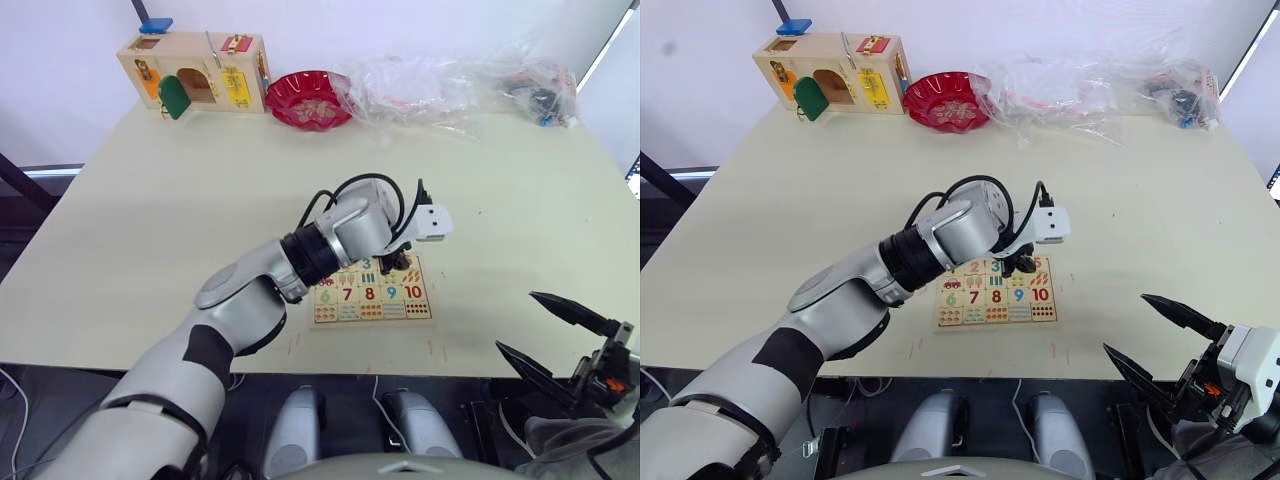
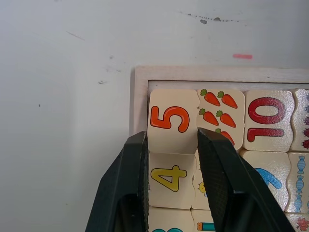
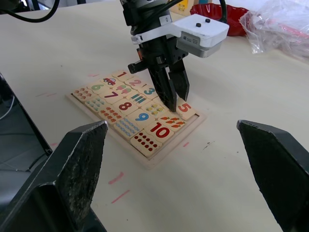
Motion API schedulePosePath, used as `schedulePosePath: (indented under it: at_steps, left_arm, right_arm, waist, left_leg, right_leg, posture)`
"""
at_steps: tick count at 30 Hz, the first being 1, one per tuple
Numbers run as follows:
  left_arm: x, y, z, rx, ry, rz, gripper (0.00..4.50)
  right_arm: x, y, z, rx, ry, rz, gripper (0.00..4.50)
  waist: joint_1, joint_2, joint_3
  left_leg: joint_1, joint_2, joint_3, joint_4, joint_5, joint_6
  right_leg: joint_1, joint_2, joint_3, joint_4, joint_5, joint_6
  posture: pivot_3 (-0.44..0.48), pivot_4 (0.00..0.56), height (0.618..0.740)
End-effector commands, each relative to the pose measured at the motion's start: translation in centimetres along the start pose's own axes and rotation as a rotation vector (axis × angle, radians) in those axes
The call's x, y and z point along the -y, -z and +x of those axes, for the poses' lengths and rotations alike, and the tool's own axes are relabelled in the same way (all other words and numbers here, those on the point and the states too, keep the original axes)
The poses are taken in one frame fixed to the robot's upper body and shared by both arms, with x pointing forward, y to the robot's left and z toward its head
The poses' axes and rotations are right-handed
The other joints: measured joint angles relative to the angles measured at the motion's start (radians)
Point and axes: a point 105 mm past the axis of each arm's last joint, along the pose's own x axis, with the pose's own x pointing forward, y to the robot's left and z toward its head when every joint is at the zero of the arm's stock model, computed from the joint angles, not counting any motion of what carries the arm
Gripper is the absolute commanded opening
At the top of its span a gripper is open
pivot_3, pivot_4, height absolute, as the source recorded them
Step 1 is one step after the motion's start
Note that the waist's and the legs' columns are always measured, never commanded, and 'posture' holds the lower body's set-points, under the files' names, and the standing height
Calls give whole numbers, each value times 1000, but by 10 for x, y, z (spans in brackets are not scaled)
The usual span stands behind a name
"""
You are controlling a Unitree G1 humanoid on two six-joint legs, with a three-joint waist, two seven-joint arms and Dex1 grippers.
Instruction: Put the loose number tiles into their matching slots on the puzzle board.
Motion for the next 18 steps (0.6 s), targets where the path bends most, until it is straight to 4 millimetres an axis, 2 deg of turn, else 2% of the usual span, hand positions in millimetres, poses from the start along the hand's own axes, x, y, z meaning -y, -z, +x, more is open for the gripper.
schedulePosePath:
  at_steps: [1, 18]
  left_arm:
    - [0, -7, -3, 7, -19, 36, 986]
    - [-1, -9, -2, 13, -24, 52, 986]
  right_arm:
    - [1, -8, -2, 20, 2, -31, 4500]
    - [0, -8, 0, 23, 0, -31, 4500]
  waist:
    - [0, 0, 0]
    - [0, 0, 0]
  left_leg:
    - [0, 0, 0, 0, 0, 0]
    - [0, 0, 0, 0, 0, 0]
  right_leg:
    - [0, 0, 0, 0, 0, 0]
    - [0, 0, 0, 0, 0, 0]
  posture:
    - [0, 150, 740]
    - [0, 150, 740]
